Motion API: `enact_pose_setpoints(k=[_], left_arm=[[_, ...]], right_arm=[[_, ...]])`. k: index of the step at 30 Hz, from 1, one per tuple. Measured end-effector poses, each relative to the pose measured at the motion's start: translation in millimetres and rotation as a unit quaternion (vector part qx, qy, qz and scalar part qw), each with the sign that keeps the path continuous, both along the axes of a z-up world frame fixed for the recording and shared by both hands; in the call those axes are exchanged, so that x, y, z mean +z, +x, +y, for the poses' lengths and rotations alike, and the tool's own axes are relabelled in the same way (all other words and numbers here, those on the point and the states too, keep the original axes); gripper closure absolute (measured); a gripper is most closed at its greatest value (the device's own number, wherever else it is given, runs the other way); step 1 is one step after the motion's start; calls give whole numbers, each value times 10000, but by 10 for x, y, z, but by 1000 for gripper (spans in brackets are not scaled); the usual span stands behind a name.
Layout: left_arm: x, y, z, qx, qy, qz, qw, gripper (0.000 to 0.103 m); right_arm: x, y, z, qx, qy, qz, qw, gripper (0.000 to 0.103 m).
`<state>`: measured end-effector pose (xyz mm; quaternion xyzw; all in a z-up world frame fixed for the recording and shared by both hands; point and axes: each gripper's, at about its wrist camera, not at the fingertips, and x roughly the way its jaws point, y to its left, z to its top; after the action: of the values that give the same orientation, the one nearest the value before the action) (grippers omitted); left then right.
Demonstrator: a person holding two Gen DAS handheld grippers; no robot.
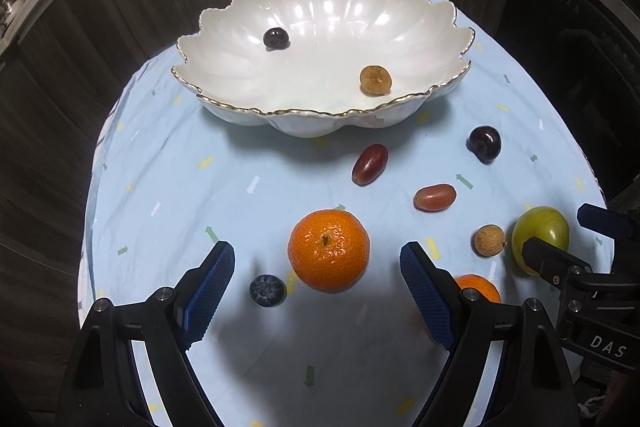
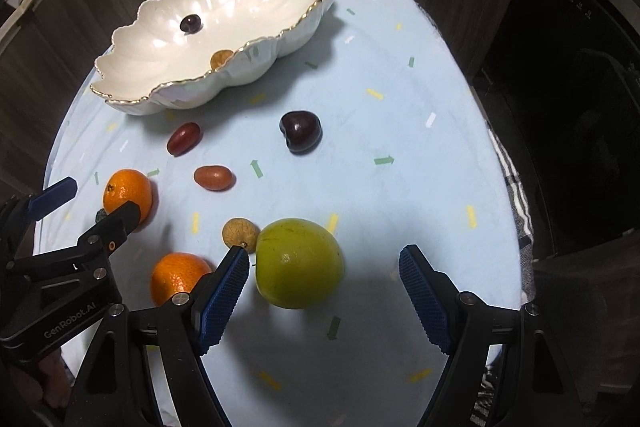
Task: Organize fruits
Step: 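Grasp the mandarin with the left tool while the right tool grasps the green apple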
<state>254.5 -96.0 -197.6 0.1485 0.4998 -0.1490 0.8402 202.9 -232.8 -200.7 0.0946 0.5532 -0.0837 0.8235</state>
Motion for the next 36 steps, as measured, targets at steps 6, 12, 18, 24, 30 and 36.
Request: enact_pose_setpoints(k=[6, 12, 18, 24, 30, 36], left_arm=[[-71, 48, -12, -7, 27, 48, 10000, 21], [-126, 82, -31, -41, 60, 96, 9999, 26], [-183, 99, -49, -71, 66, 170, 9998, 37], [-260, 120, -51, -81, 61, 292, 9995, 54], [-257, 111, -71, -109, 54, 309, 9994, 56], [-222, 83, -66, -106, 74, 278, 9995, 57]], right_arm=[[-84, 45, -6, -3, 69, 90, 9999, 25], [-156, 66, -7, -4, 111, 146, 9998, 28], [-202, 73, 2, 52, 193, 148, 9997, 34], [-217, 87, 58, 196, 254, 122, 9994, 48], [-210, 94, 75, 266, 331, 66, 9991, 57], [-210, 86, 69, 237, 337, 70, 9991, 57]])
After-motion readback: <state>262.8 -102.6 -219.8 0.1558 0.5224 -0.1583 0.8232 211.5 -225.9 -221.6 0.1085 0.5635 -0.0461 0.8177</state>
